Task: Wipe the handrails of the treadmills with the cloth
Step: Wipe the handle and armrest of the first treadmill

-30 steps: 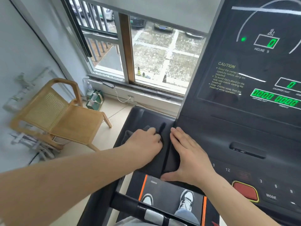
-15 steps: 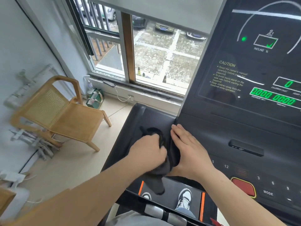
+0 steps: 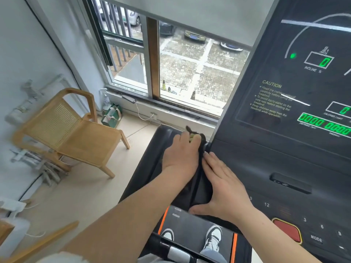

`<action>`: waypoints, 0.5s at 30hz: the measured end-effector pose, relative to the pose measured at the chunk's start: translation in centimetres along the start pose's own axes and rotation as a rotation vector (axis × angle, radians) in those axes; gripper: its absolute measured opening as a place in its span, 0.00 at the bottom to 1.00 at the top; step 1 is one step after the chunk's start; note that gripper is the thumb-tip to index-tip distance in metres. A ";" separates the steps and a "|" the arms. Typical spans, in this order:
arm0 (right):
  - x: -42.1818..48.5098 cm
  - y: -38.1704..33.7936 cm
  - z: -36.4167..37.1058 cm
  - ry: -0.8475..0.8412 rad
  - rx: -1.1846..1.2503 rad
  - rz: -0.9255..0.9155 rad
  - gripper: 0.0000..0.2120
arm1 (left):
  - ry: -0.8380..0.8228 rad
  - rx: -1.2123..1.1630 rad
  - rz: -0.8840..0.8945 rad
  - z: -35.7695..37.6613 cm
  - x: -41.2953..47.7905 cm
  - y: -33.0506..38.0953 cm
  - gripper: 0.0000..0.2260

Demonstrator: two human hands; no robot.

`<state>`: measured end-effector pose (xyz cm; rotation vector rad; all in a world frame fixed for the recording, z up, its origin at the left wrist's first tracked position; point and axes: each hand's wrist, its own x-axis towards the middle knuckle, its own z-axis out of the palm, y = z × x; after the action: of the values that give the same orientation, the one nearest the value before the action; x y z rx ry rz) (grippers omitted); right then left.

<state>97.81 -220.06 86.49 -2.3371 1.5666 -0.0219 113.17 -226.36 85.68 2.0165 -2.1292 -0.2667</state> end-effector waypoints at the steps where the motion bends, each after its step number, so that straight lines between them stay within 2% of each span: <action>1: 0.0 -0.1 -0.1 -0.005 0.001 -0.001 0.69 | -0.036 0.001 -0.017 0.0 0.6 0.5 0.14; 5: -0.1 -0.1 -0.3 -0.005 -0.006 -0.007 0.68 | -0.168 -0.097 -0.029 -1.1 -3.8 0.7 0.14; 8: -0.2 -0.1 -0.1 0.000 -0.004 -0.007 0.68 | -0.303 0.096 0.084 -2.3 -7.8 -0.9 0.14; 12: -0.2 0.1 0.1 -0.008 -0.017 -0.010 0.68 | -0.306 0.179 0.178 -3.0 -4.8 -2.5 0.12; 15: -0.1 -0.1 -0.1 -0.011 -0.011 0.000 0.68 | -0.334 0.335 0.347 -3.0 -3.8 -2.9 0.13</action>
<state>97.83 -219.96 86.58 -2.3414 1.5654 -0.0002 116.91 -222.76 87.75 1.8090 -2.8526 -0.2141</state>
